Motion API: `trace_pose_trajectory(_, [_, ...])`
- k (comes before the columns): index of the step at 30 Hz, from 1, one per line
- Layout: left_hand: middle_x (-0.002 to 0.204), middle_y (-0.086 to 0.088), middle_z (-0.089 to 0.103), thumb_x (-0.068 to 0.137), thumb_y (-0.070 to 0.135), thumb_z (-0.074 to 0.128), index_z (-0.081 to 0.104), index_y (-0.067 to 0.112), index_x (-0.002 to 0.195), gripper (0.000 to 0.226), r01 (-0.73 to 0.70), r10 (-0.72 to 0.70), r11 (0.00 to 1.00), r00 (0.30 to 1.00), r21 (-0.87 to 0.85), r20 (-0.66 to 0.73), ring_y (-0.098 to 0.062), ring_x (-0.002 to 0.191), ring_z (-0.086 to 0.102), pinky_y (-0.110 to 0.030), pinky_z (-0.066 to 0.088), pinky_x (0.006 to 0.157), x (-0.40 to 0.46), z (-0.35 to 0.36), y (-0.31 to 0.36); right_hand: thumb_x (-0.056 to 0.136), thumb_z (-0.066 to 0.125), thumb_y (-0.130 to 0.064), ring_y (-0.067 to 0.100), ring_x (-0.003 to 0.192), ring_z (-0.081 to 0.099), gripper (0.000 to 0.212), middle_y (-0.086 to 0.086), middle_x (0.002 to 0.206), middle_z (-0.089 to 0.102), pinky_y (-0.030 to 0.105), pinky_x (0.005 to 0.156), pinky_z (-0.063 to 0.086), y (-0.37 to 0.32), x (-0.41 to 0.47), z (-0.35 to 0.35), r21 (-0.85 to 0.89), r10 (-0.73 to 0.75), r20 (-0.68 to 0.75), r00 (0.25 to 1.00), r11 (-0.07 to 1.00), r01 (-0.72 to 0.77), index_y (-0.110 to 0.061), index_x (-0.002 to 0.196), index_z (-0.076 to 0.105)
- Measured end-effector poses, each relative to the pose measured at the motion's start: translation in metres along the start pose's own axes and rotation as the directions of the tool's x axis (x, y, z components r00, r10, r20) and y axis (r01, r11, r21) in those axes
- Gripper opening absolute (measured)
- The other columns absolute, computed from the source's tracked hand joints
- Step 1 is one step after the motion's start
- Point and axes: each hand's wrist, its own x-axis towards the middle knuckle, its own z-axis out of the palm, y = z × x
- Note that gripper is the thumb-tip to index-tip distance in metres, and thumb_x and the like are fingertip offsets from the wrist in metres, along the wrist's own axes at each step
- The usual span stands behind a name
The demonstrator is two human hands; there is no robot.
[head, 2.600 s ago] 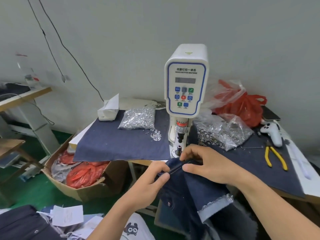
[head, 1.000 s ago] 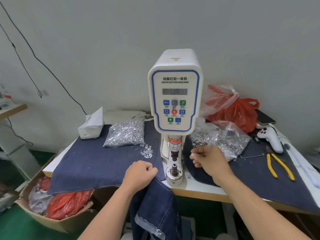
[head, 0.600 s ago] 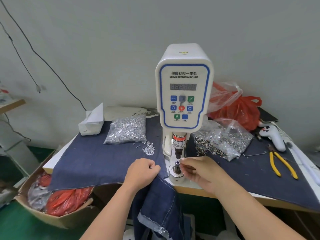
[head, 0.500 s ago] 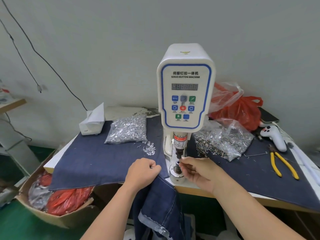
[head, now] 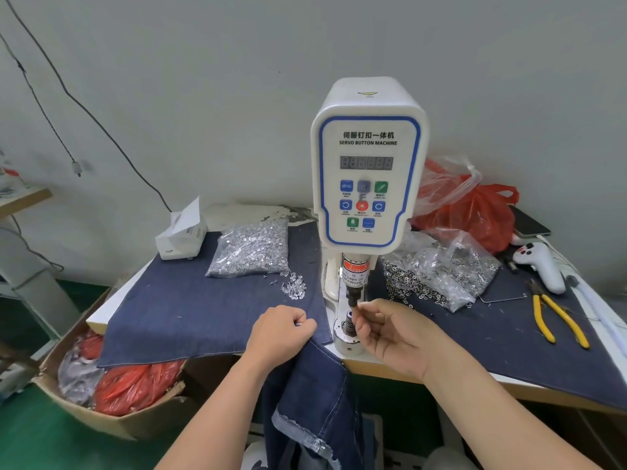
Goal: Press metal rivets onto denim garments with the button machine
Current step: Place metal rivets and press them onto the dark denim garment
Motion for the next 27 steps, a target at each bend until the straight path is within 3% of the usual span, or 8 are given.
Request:
trace_pose_trajectory(6, [0.059,0.01,0.039,0.099,0.026,0.063,0.041,0.014,0.063,0.044,-0.064,0.074,0.986,0.995,-0.151,0.061,-0.011,0.06,0.036,-0.032,0.035,0.063,-0.009,-0.008,-0.007,0.088,0.065,-0.002,0.018,0.069,0.068,0.024,0.021,0.103,0.074,0.024,0.057,0.059,-0.001,-0.011,-0.017,-0.021,-0.02,0.133,0.991,1.0,0.023,0.009,0.106,0.076])
trace_pose_trajectory(11, [0.078,0.009,0.051,0.102,0.026,0.068,0.041,0.018,0.066,0.045,-0.263,0.289,0.906,0.957,-0.332,0.033,-0.009,0.072,0.047,-0.029,0.04,0.074,-0.036,-0.02,0.01,0.098,0.057,-0.007,0.013,0.058,0.06,0.026,0.012,0.083,0.07,0.022,0.048,0.05,0.006,-0.018,-0.025,-0.152,-0.14,0.046,0.989,0.978,0.145,0.003,0.114,0.075])
trace_pose_trajectory(13, [0.082,0.011,0.054,0.099,0.038,0.066,0.039,0.022,0.067,0.045,-0.313,0.36,0.855,0.932,-0.413,0.039,-0.008,0.074,0.048,-0.023,0.039,0.073,-0.047,-0.025,0.024,0.099,0.058,-0.017,0.01,0.061,0.059,0.022,0.0,0.082,0.071,0.021,0.055,0.047,0.016,-0.026,-0.027,-0.564,-0.32,0.073,0.945,0.768,0.303,-0.019,0.107,0.079])
trace_pose_trajectory(14, [0.083,0.012,0.056,0.097,0.043,0.065,0.04,0.024,0.067,0.044,-0.314,0.376,0.836,0.925,-0.45,0.053,-0.008,0.074,0.048,-0.021,0.039,0.073,-0.051,-0.028,0.031,0.098,0.061,-0.024,0.006,0.068,0.062,0.02,-0.009,0.087,0.073,0.018,0.063,0.048,0.021,-0.031,-0.029,-0.786,-0.377,0.164,0.912,0.509,0.352,-0.032,0.106,0.077])
trace_pose_trajectory(15, [0.084,0.011,0.059,0.097,0.045,0.064,0.042,0.026,0.067,0.042,-0.305,0.382,0.821,0.922,-0.483,0.067,-0.008,0.074,0.049,-0.021,0.039,0.073,-0.054,-0.031,0.037,0.097,0.063,-0.03,0.0,0.077,0.064,0.02,-0.018,0.095,0.073,0.014,0.071,0.048,0.026,-0.033,-0.03,-0.884,-0.365,0.291,0.884,0.252,0.394,-0.043,0.106,0.075])
trace_pose_trajectory(16, [0.084,0.011,0.062,0.098,0.045,0.064,0.044,0.028,0.067,0.04,-0.292,0.384,0.806,0.92,-0.515,0.078,-0.008,0.074,0.05,-0.02,0.04,0.073,-0.056,-0.034,0.042,0.096,0.066,-0.033,-0.002,0.087,0.064,0.02,-0.025,0.102,0.07,0.011,0.078,0.047,0.029,-0.035,-0.031,-0.897,-0.311,0.385,0.869,0.093,0.431,-0.049,0.107,0.072])
trace_pose_trajectory(21, [0.088,0.005,0.069,0.1,0.046,0.066,0.062,0.031,0.075,0.029,-0.26,0.418,0.742,0.9,-0.618,0.123,-0.009,0.079,0.056,-0.02,0.043,0.078,-0.065,-0.042,0.047,0.09,0.077,-0.037,0.001,0.108,0.058,0.026,-0.02,0.113,0.062,0.019,0.097,0.045,0.023,-0.042,-0.03,-0.872,-0.223,0.47,0.854,0.035,0.488,-0.043,0.113,0.066])
trace_pose_trajectory(27, [0.086,0.005,0.065,0.092,0.052,0.075,0.048,0.028,0.07,0.041,-0.233,0.413,0.8,0.883,-0.552,0.225,-0.008,0.075,0.05,-0.021,0.041,0.074,-0.069,-0.042,0.045,0.079,0.086,-0.036,0.002,0.091,0.056,0.026,-0.015,0.097,0.063,0.015,0.081,0.042,0.012,-0.047,-0.03,-0.847,-0.279,0.519,0.808,-0.044,0.529,-0.039,0.084,0.061])
